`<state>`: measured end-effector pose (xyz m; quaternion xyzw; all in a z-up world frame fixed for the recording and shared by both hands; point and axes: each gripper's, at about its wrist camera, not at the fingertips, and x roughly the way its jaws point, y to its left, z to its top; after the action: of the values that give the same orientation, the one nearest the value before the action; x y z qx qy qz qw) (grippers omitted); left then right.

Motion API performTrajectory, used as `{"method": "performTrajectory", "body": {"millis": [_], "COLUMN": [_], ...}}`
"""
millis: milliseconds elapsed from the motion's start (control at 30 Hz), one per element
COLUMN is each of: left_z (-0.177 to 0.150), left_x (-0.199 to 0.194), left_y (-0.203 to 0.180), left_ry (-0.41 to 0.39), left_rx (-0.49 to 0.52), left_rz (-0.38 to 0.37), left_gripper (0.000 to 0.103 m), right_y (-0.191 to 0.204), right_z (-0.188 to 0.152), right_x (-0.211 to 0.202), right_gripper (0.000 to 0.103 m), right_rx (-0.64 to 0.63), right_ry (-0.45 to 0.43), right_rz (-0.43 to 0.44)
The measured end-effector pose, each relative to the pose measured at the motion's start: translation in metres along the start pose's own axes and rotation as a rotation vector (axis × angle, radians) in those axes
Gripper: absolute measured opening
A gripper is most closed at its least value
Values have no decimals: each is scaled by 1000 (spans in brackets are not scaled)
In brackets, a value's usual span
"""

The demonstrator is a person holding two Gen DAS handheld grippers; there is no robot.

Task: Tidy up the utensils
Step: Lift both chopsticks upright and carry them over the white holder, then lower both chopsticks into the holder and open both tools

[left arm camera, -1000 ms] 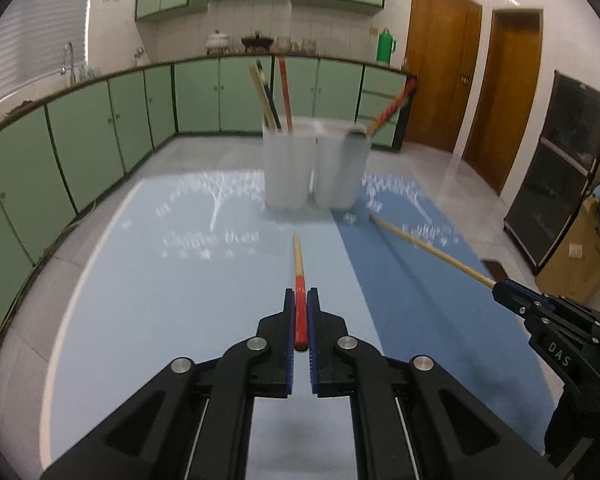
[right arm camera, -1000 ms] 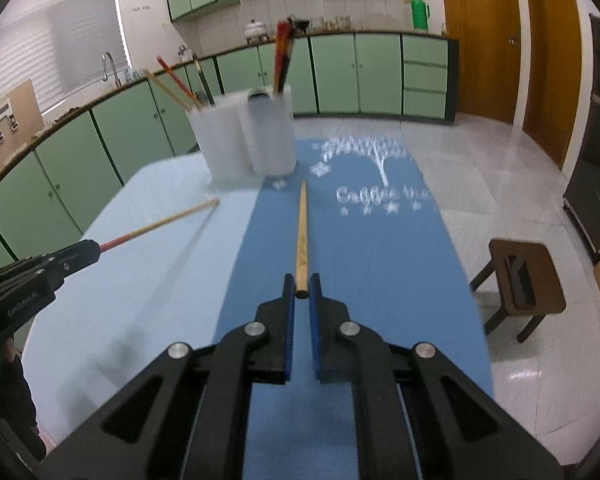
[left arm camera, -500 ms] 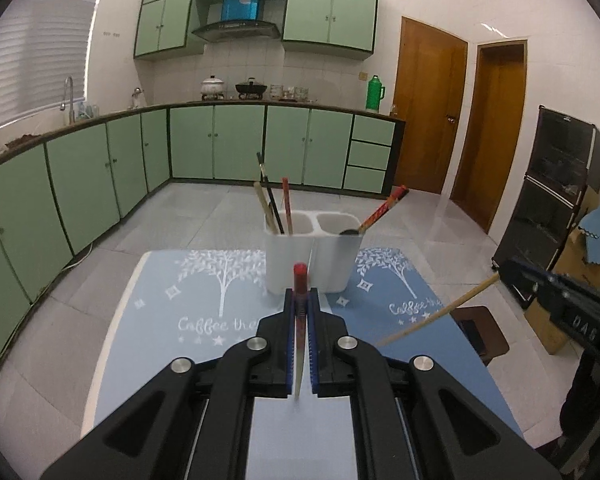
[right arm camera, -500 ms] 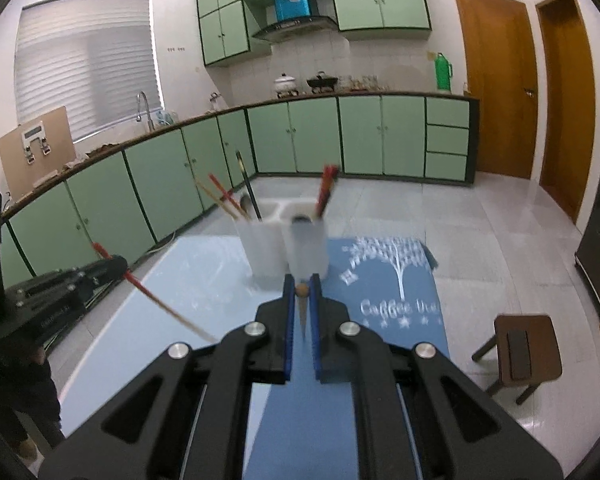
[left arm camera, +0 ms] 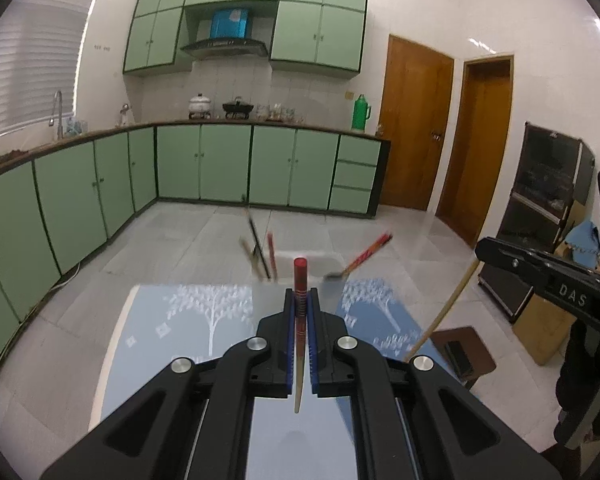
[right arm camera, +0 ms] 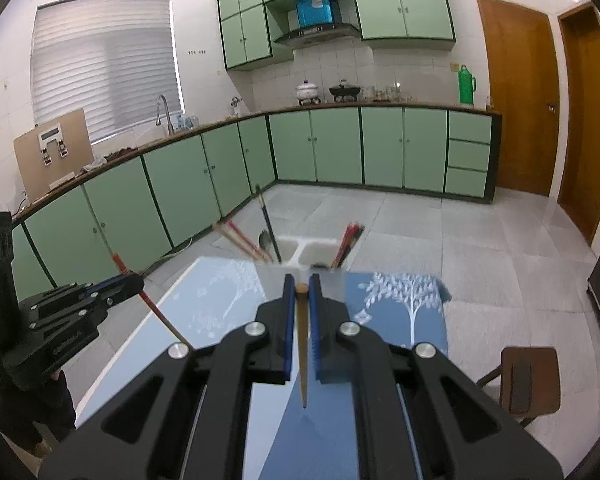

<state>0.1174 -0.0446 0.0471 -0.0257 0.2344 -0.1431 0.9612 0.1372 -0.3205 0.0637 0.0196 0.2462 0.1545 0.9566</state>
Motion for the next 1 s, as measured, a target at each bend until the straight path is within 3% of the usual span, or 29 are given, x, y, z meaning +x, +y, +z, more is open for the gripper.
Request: {"method": "performTrajectory", "body": {"millis": [333,500,667,1000], "left_z": [86,114,119,84], "left_x": [13,38,79,152], "left_y": [-13,-20,-16,6], "left_ry": [-168,-218,-182,-66], "left_rx": [37,63,68,41], "left_rz": [-20,-11,10,45], "left_gripper": [6,6,6,6], "right_y": [-11,-25,-41,-43], "right_z": [96,122,128,110], "right_x": [13,42,81,139], "right_gripper": [6,6,6,6], "right_rx": [2,28,52,35], "right_ry": [-174,-190,-188,-125], "right_rz": [-9,-22,-31,-54]}}
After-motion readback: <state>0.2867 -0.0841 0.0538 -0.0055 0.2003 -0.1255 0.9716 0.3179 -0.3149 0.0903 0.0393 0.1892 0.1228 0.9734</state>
